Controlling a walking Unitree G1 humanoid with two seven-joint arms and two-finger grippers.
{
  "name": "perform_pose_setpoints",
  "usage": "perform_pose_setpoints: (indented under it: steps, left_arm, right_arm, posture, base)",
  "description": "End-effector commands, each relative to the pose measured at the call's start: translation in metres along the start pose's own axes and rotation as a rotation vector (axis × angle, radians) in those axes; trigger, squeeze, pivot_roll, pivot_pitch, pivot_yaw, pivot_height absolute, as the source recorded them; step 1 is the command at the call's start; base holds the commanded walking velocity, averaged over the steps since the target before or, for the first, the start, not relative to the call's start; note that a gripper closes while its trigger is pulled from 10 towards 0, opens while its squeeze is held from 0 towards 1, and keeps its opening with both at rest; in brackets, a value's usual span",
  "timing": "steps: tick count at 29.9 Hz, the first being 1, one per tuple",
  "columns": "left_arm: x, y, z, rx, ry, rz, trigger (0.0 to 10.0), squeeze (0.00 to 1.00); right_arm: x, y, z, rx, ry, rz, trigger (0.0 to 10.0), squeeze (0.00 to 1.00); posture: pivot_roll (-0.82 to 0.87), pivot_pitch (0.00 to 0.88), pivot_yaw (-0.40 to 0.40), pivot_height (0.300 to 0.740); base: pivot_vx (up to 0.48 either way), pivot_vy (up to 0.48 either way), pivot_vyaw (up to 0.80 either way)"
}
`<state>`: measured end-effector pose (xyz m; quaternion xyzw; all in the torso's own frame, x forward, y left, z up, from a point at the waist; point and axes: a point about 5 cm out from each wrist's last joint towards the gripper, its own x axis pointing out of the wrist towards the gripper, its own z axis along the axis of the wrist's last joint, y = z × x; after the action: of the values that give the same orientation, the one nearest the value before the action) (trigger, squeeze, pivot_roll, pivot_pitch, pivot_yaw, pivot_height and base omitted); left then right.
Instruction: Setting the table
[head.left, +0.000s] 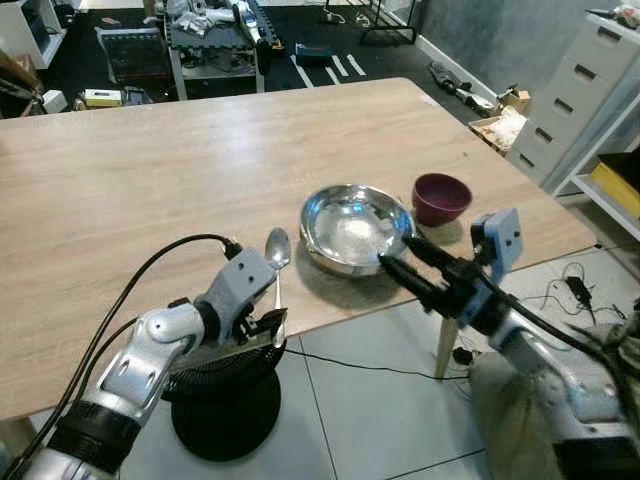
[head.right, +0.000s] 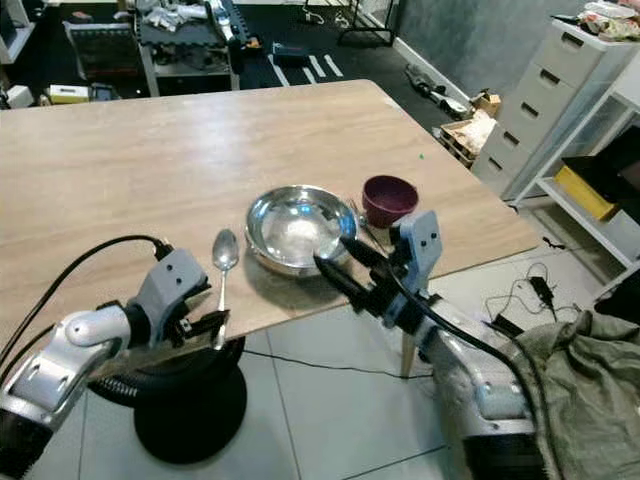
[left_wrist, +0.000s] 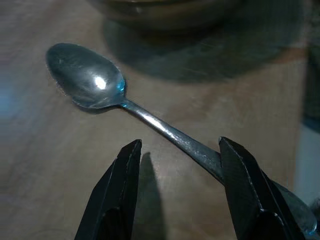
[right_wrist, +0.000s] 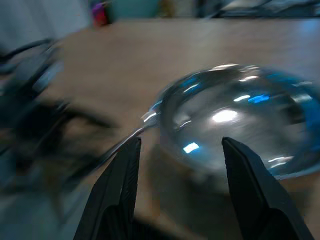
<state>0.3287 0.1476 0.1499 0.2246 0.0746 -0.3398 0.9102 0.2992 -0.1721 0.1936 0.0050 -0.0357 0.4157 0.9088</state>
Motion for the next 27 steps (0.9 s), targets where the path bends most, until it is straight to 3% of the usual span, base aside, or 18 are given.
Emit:
perform_pose_setpoints:
  steps: [1,7,17,24,27]
  left_arm:
    - [0.000,0.002,-0.013,-0.014,0.052,0.027,10.0,0.00]
    - [0.008,0.022,-0.013,-0.080,0.012,0.127,10.0,0.00]
    - [0.019,0.037,-0.003,-0.129,-0.039,0.166,10.0,0.00]
    - [0.022,0.041,0.008,-0.122,-0.092,0.168,10.0,0.00]
    - [0.008,0.040,0.014,-0.047,-0.109,0.139,10.0,0.00]
  right_arm:
    - [0.000,0.009,-0.005,0.021,0.032,0.080,10.0,0.00]
    - [0.014,0.026,-0.004,0.035,0.015,0.183,10.0,0.00]
    - [0.018,0.042,0.000,0.056,-0.014,0.236,10.0,0.00]
    - [0.019,0.044,0.001,0.058,-0.026,0.232,10.0,0.00]
    - [0.018,0.044,0.003,0.060,-0.033,0.225,10.0,0.00]
  posture:
    - [0.03,0.136,0.016,0.740]
    - [0.03,0.133,0.015,0.740]
    - [0.03,0.125,0.015,0.740]
    - [0.02,0.120,0.020,0.740]
    - [0.03,0.122,0.024,0.740]
  base:
    - [0.000,0.000,0.00]
    - [0.000,0.000,0.00]
    - [0.000,0.000,0.00]
    - [0.000,0.000,0.00]
    - [0.000,0.000,0.00]
